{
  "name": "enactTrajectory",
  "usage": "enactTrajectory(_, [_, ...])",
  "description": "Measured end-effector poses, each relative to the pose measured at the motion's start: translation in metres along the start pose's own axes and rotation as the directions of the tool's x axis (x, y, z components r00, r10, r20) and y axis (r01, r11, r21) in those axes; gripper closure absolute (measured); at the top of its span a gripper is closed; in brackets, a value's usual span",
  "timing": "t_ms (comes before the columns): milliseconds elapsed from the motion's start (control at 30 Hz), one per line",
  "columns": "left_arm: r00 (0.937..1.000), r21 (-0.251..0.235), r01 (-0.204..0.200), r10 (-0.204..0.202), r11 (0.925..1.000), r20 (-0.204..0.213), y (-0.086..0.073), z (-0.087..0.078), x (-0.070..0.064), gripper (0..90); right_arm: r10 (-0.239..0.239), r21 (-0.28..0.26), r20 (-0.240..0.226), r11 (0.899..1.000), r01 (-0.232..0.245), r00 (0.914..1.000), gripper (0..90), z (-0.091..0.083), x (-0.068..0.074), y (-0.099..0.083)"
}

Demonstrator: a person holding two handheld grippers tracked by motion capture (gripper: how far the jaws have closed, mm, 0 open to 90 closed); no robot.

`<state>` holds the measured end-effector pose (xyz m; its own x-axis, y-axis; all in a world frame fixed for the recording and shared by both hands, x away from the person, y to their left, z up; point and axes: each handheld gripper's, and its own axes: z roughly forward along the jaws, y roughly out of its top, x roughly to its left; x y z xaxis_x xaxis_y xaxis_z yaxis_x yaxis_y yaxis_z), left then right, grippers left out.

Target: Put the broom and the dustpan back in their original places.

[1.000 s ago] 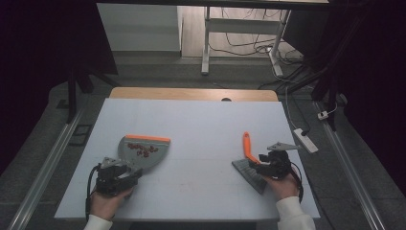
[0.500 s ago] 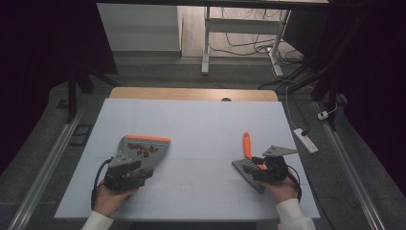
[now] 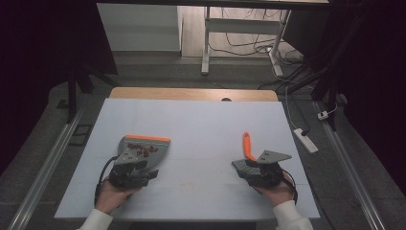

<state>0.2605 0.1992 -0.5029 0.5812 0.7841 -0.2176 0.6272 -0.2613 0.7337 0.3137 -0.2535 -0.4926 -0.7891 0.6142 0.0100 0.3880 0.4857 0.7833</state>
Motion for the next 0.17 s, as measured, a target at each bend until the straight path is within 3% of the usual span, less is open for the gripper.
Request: enactTrajectory(167, [1.0, 0.006, -0.005, 0.005, 1.0, 0.001, -0.0003, 0.0009, -0.0005, 37.9, -0.005, -0.014, 0.005, 1.0, 0.005, 1.0, 43.2, -0.0014, -0.0001, 0.0])
